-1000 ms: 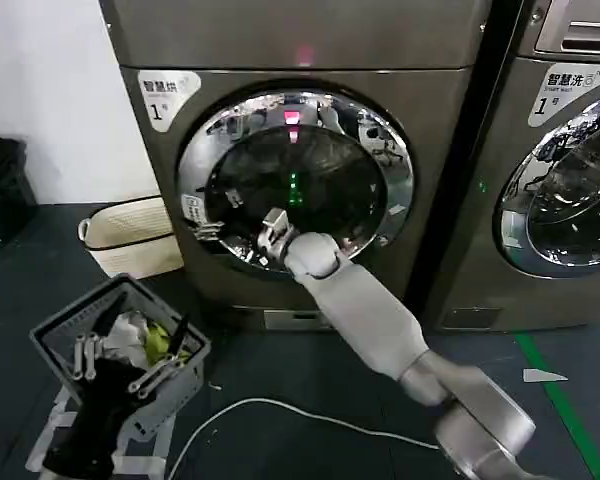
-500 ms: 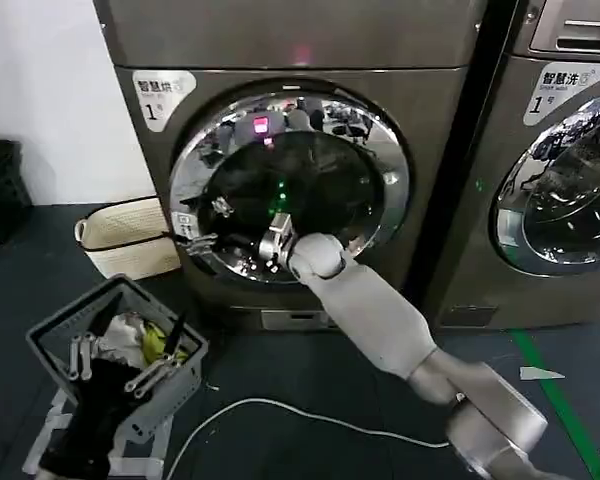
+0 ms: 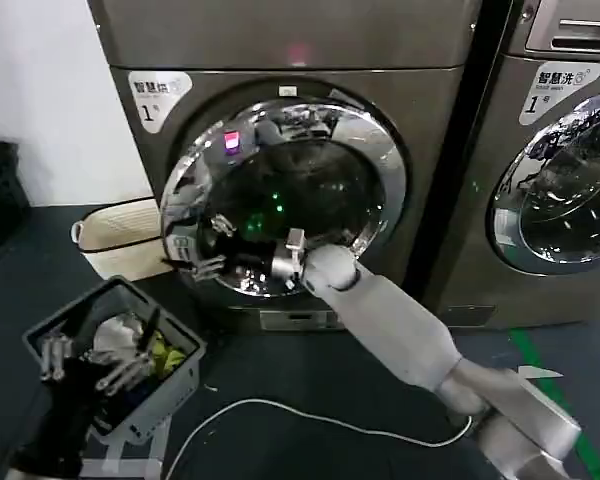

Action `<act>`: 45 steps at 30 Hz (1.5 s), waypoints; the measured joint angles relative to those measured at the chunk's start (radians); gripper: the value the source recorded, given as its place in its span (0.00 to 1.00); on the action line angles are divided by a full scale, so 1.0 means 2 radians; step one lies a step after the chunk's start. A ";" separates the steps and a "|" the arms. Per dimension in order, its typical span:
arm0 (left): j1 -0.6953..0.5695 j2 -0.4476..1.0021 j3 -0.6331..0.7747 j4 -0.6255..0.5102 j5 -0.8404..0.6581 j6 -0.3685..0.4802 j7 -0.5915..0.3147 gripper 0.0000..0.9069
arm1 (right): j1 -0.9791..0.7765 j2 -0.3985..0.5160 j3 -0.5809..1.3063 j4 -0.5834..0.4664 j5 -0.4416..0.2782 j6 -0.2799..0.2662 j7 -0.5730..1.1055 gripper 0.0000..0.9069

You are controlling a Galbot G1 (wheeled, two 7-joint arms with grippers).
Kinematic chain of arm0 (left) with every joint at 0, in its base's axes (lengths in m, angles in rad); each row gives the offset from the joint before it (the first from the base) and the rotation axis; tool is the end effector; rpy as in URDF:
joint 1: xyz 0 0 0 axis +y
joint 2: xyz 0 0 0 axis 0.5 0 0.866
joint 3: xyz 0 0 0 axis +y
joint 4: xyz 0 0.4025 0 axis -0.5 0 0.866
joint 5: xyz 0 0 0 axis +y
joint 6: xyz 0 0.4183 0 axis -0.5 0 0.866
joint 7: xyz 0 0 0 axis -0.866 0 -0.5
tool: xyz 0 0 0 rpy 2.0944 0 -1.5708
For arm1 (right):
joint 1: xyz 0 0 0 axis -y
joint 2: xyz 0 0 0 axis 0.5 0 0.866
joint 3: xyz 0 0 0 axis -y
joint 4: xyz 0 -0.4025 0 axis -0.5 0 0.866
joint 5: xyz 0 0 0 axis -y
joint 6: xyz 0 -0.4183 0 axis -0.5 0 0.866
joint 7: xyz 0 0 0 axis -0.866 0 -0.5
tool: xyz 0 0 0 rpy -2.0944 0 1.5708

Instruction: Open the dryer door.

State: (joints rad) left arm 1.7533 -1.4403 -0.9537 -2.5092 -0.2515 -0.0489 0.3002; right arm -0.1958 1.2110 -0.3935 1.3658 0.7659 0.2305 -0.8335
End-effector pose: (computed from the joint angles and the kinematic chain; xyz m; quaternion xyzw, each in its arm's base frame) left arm 0.1378 0.1107 -0.1847 0.0678 0.9813 0.1019 0.1486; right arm 0.5935 0.1326 -0.1888 -0.6909 0.6977 -0.0479 0.1829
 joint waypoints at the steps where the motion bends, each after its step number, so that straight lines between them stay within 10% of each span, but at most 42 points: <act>1: -0.002 0.000 -0.005 0.001 0.000 0.001 0.000 1.00 | -0.001 -0.007 0.000 0.007 0.006 -0.001 -0.006 1.00; 45: -0.107 0.074 0.063 0.047 -0.005 0.047 0.018 1.00 | -0.292 -0.247 0.292 0.247 0.052 -0.001 -0.140 1.00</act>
State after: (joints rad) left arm 1.5392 -1.2923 -0.8281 -2.4160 -0.2622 0.0451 0.3359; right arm -0.7792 0.7168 0.1912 1.8588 0.8702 0.2283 -1.1142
